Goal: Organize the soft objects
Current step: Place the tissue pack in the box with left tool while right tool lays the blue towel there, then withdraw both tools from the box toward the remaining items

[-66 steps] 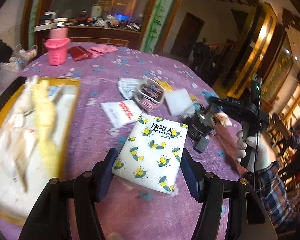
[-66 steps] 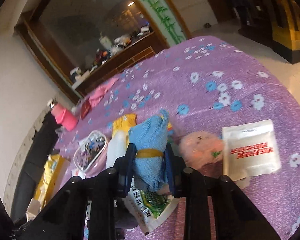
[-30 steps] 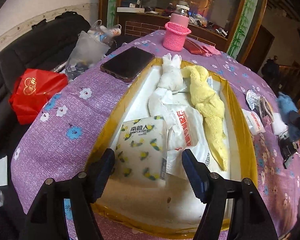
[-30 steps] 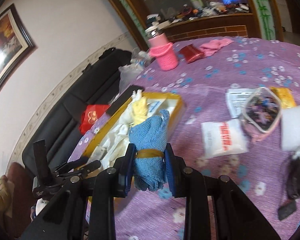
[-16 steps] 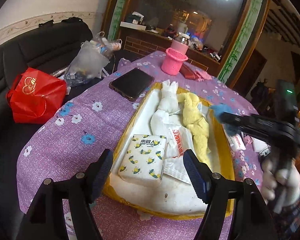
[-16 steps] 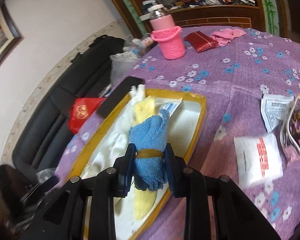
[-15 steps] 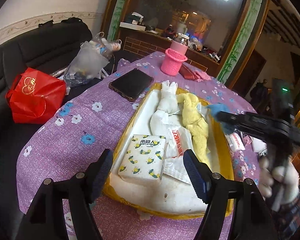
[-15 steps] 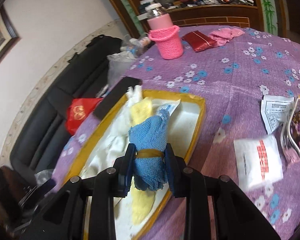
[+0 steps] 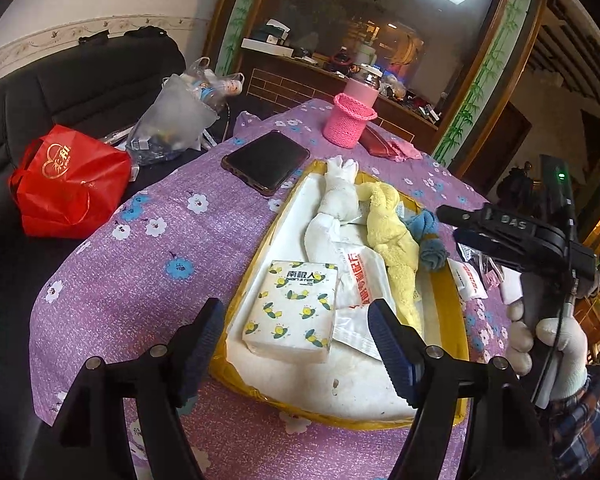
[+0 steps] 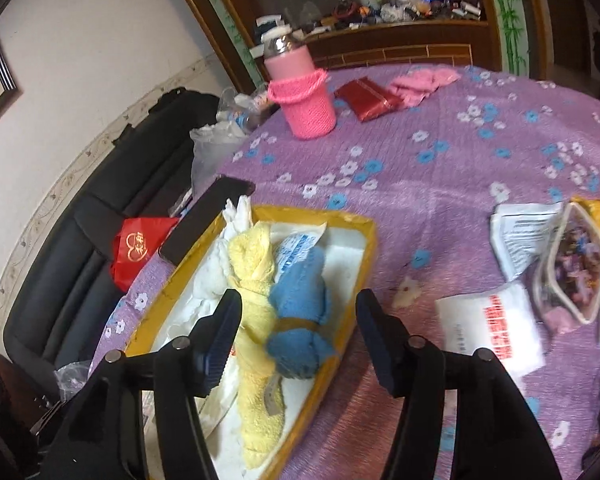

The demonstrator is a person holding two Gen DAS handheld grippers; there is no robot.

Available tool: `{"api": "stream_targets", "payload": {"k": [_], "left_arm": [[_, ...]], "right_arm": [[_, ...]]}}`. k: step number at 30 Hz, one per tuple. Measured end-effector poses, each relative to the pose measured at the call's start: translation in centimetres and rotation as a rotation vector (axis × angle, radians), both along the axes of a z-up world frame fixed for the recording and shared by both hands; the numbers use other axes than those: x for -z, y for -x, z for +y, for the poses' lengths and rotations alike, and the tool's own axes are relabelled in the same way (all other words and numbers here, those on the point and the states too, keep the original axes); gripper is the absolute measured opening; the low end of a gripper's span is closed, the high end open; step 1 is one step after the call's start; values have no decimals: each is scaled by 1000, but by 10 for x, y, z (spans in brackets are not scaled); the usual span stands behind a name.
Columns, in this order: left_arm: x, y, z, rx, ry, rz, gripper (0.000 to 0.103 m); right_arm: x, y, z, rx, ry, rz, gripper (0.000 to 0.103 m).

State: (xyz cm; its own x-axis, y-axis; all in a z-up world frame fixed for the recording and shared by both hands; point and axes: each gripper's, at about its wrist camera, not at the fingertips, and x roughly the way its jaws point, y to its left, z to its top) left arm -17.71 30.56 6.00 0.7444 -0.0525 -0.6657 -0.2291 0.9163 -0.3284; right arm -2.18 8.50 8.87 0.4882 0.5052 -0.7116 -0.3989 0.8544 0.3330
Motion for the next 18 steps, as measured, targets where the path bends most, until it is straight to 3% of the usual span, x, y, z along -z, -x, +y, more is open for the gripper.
{"api": "stream_targets", "payload": {"k": [9,14,18], "left_arm": [[-17,5,-24,35,-44,-28,80],[-26,3,-58,127,-74,-38,80],[-30,-2,-90,227,-76,-42,81]], "right_arm": [[-18,35,-81,42,-30,-70,63],[-29,52,-149,114,-33,-115,66],[-40,60,-218,236,-11,-164,75]]}}
